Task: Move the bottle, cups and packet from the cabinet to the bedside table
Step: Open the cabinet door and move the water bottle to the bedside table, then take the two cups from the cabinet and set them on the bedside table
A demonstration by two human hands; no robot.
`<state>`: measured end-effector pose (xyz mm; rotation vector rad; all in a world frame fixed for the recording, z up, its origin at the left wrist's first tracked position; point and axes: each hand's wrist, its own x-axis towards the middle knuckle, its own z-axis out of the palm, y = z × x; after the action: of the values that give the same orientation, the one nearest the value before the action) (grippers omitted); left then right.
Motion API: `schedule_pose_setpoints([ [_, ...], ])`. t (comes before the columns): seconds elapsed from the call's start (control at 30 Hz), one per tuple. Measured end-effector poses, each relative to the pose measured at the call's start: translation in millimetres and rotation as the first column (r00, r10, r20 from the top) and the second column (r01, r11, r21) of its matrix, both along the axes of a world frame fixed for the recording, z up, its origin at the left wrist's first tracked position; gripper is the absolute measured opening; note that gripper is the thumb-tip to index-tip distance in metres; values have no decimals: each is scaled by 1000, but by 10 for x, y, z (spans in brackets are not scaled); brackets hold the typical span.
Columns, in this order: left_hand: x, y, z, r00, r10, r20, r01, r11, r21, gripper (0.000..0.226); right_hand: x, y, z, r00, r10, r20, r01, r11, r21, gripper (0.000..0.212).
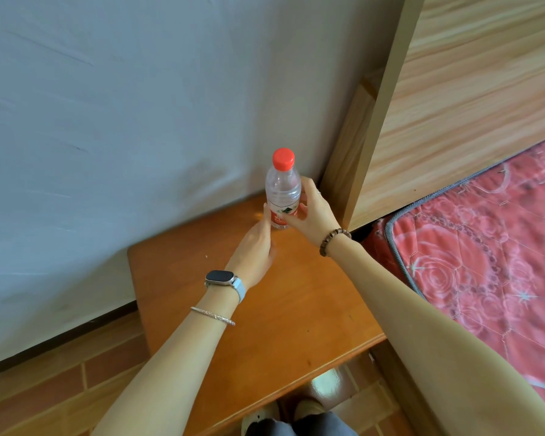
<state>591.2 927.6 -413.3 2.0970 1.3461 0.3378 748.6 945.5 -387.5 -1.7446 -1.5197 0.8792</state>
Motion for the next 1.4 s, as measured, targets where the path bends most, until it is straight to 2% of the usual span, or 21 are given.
schedule_pose_setpoints([
  [0.07, -31, -25, 146, 1000, -4, -18, 5, 999, 32, 67, -11, -35, 100, 999, 3, 44, -2, 999, -32, 65],
  [0.2, -153, -107, 520, 995, 17, -103, -5, 994, 110, 54, 5, -216, 365, 992, -34, 119, 52, 987, -150, 84],
  [0.23, -180, -143, 632, 991, 23, -133, -6, 992, 129, 49, 16, -299, 447, 987, -42, 157, 67, 985, -157, 80],
  [0.33, -260, -294, 996, 971, 23, -239, 23, 982, 187, 32, 34, -606, 749, 944, -19, 329, 64, 990, -127, 47],
  [0.4, -324, -433, 1323, 958, 18, -285, 41, 979, 199, 24, 57, -823, 1061, 918, 28, 396, 35, 988, -150, 33],
  [0.5, -378, -692, 1822, 946, -4, -324, 72, 978, 198, 20, 77, -1133, 1563, 875, 128, 468, -24, 975, -221, 25],
  [0.63, -363, -980, 2333, 935, -44, -351, 119, 973, 197, 22, 137, -1489, 2086, 804, 202, 560, -87, 970, -225, 21],
  [0.9, -341, -1237, 2854, 911, -91, -403, 198, 952, 233, 24, 328, -2011, 2678, 818, 29, 575, 32, 995, -95, 23],
  [1.13, -246, -1245, 3037, 875, -262, -407, 378, 895, 236, 26, 348, -2446, 2926, 805, -129, 579, 226, 969, -98, 20],
  [1.27, -131, -1251, 3142, 823, -400, -403, 523, 810, 265, 25, 267, -2790, 3019, 774, -281, 567, 404, 909, -101, 19],
  [1.4, 86, -1319, 3221, 736, -549, -397, 670, 675, 309, 22, 178, -3230, 3088, 704, -425, 569, 572, 814, -100, 18],
])
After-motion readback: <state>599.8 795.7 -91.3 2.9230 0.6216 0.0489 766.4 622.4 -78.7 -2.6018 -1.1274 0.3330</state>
